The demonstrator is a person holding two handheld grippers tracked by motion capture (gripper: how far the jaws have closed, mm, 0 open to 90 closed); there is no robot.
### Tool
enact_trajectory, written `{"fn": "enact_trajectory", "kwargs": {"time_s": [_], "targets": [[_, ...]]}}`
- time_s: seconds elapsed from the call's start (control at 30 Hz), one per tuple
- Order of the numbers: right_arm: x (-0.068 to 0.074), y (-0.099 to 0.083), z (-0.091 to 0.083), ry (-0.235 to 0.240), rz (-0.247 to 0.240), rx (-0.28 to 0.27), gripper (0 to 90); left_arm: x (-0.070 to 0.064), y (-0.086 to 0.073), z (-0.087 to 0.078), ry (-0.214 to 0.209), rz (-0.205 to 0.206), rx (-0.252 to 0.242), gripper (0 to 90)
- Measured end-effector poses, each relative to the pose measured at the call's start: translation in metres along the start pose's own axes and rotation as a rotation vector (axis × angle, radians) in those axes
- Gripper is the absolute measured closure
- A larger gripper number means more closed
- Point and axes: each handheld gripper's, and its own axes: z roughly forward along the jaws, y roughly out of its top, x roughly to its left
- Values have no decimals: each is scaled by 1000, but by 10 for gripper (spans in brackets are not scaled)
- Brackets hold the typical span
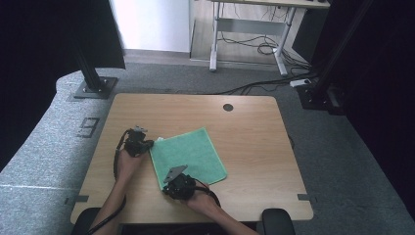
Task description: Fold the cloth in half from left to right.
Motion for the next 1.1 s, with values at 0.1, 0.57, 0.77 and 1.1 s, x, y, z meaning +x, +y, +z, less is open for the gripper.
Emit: {"fn": "enact_trajectory", "kwargs": {"time_s": [0.1,0.57,0.77,1.1], "targets": [[0,2,-4,-7,-5,-6,839,-1,6,-5,3,5,-10,865],[-22,-13,-54,-100,51,-79,841,-35,53,1,0,90,-34,864],[-35,-27,-67,-135,77,-80,842,-49,67,15,-21,107,-34,863],[-51,-50,-82,-175,127,-76,846,-74,85,36,-40,151,-35,864]]}}
